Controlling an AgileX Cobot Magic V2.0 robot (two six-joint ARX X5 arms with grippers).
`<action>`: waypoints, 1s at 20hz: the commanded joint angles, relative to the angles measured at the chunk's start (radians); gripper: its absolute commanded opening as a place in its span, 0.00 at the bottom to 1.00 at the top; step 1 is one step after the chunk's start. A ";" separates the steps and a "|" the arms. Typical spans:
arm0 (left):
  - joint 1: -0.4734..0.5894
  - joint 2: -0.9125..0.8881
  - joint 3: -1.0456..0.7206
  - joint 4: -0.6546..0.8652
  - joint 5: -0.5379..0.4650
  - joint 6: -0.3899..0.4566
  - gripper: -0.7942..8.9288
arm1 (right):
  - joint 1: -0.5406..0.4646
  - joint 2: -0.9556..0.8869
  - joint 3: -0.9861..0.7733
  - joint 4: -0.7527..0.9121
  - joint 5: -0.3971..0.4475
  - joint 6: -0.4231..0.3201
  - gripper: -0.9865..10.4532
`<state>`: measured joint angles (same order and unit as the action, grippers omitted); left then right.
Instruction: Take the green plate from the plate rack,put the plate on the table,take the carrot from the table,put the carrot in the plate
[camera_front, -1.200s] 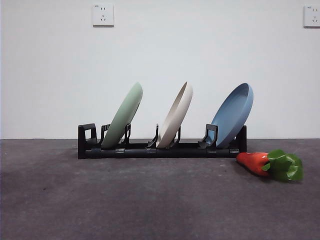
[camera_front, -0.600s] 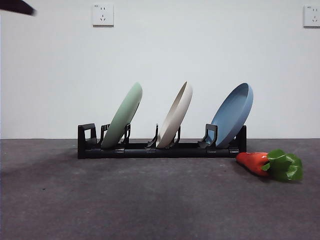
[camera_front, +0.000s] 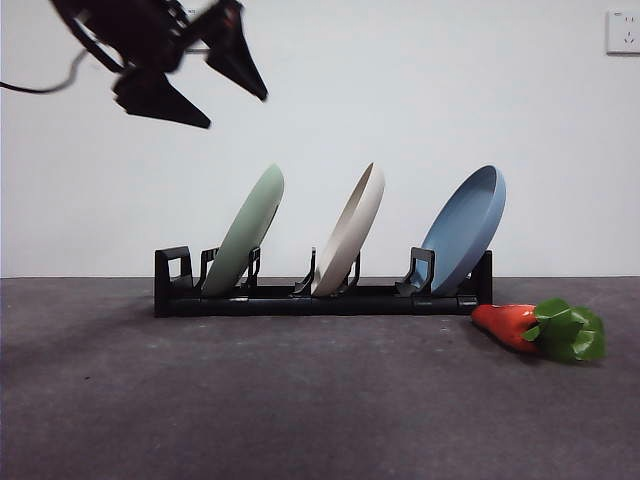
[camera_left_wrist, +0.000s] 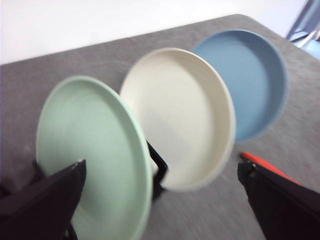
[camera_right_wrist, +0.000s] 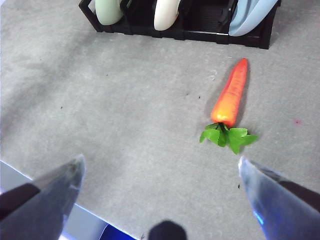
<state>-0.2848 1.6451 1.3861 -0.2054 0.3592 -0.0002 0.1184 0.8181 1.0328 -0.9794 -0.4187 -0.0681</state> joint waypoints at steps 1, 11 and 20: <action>-0.010 0.106 0.089 0.010 -0.020 0.005 0.66 | 0.002 0.000 0.003 0.002 0.004 -0.005 0.58; -0.043 0.346 0.206 0.010 -0.072 0.004 0.66 | 0.002 0.007 0.003 0.002 0.005 -0.005 0.58; -0.056 0.349 0.206 -0.031 -0.090 0.001 0.12 | 0.002 0.013 0.003 0.003 0.005 -0.005 0.58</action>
<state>-0.3370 1.9820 1.5917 -0.2386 0.2661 -0.0006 0.1184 0.8303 1.0328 -0.9791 -0.4156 -0.0681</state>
